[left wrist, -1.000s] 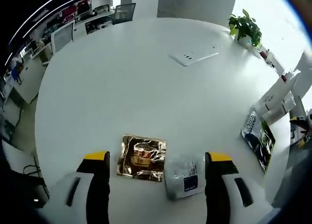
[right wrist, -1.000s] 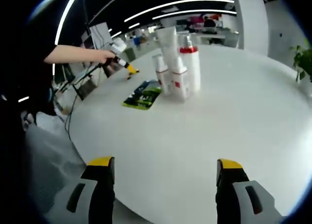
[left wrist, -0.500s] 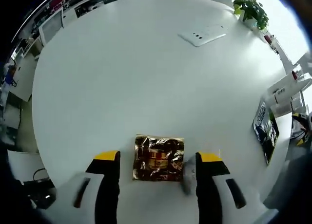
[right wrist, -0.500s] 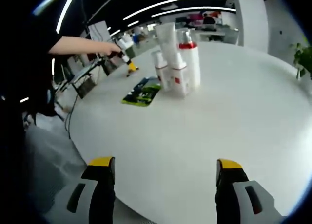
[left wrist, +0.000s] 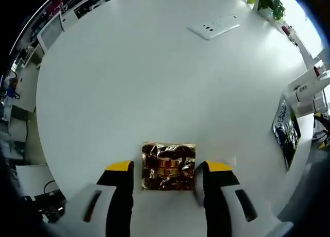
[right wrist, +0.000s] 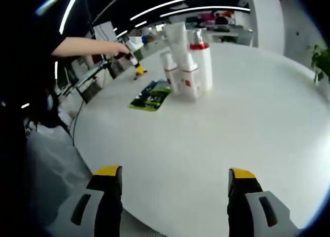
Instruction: Arrange the skincare products in the storage area until every visible bottle or jar stands upright without overlapping.
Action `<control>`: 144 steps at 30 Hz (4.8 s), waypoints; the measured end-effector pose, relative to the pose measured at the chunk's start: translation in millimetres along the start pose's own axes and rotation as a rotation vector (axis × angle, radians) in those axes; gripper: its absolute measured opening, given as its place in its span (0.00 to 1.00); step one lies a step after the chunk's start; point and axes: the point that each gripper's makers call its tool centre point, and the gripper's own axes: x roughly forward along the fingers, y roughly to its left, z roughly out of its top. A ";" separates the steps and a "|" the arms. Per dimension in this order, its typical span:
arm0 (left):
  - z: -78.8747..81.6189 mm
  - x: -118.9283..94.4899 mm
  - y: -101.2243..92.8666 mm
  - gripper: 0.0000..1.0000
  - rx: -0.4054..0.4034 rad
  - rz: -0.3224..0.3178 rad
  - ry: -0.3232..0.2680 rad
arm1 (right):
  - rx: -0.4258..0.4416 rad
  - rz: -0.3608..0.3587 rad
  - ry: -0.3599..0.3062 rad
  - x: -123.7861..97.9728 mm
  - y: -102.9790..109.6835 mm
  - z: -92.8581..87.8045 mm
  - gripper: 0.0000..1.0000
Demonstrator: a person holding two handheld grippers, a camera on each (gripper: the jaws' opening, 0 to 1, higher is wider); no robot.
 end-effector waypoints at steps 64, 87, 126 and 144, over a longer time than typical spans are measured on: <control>-39.0 -90.4 -120.0 0.32 -0.439 0.019 -0.081 | -0.060 0.071 -0.146 -8.2 17.4 33.7 0.86; -44.9 -65.1 -172.0 0.32 -0.631 -0.018 -0.068 | -0.148 0.071 -0.198 -16.7 26.3 47.0 0.86; -33.0 -34.3 -173.6 0.34 -0.645 -0.002 -0.012 | -0.122 0.064 -0.161 -12.6 21.1 40.1 0.87; -29.4 -31.6 -179.5 0.41 -0.669 -0.039 -0.024 | -0.110 0.065 -0.159 -12.1 20.0 39.5 0.87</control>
